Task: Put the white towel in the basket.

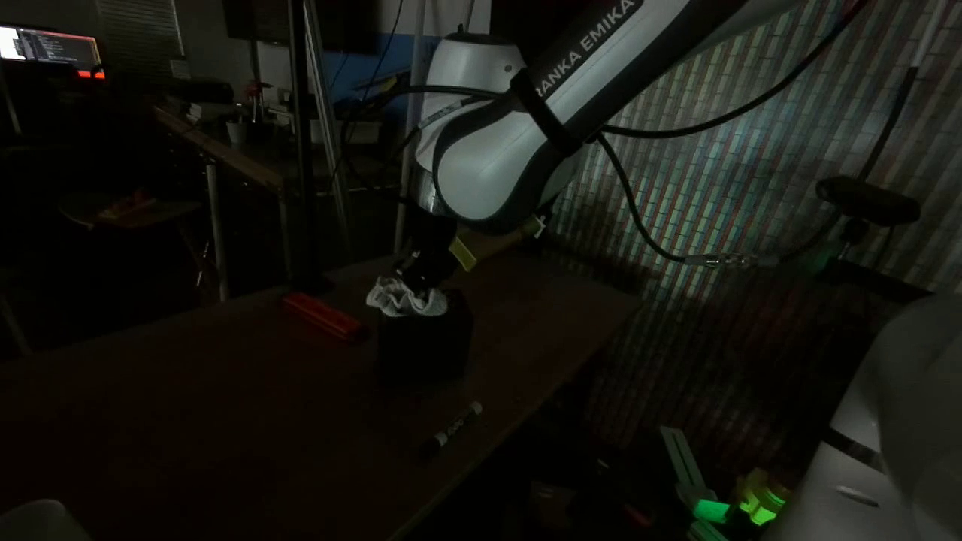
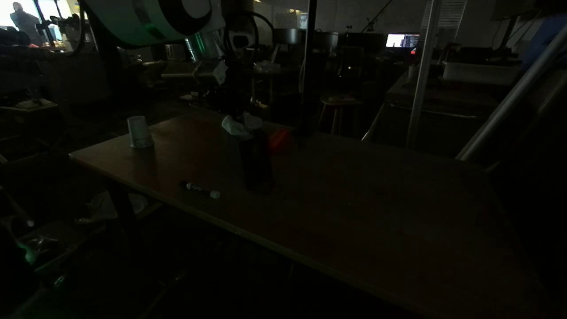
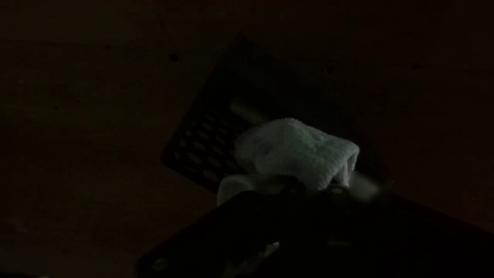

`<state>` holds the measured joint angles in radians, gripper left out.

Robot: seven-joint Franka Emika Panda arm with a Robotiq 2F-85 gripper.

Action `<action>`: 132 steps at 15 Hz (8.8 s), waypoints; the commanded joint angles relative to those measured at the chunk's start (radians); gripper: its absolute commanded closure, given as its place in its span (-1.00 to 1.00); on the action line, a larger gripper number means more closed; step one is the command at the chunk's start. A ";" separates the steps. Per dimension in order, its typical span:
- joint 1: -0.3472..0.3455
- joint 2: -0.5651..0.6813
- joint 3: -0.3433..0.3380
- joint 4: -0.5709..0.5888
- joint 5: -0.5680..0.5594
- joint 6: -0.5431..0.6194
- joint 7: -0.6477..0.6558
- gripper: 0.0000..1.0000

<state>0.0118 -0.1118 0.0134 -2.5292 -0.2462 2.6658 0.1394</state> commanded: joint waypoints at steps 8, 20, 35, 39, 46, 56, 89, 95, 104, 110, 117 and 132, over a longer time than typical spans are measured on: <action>-0.056 0.011 0.054 0.041 -0.181 -0.022 0.281 0.96; 0.018 0.187 0.061 0.197 -0.288 -0.180 0.568 0.96; 0.003 0.371 -0.019 0.252 0.118 -0.121 0.347 0.96; -0.001 0.373 -0.018 0.260 0.193 -0.093 0.230 0.96; 0.053 0.346 -0.036 0.237 -0.027 -0.055 0.101 0.96; 0.091 0.323 -0.027 0.234 -0.274 -0.087 -0.130 0.96; 0.069 0.084 0.070 0.224 -0.010 -0.207 -0.097 1.00; 0.073 0.138 0.072 0.253 0.027 -0.209 -0.102 1.00; 0.078 0.252 0.073 0.318 0.068 -0.207 -0.116 1.00; 0.064 0.345 0.070 0.367 0.132 -0.202 -0.153 1.00; 0.026 0.363 0.071 0.401 0.251 -0.210 -0.236 1.00; 0.010 0.347 0.033 0.413 0.211 -0.230 -0.245 1.00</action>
<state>0.0204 0.2346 0.0594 -2.1381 -0.0113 2.4588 -0.0988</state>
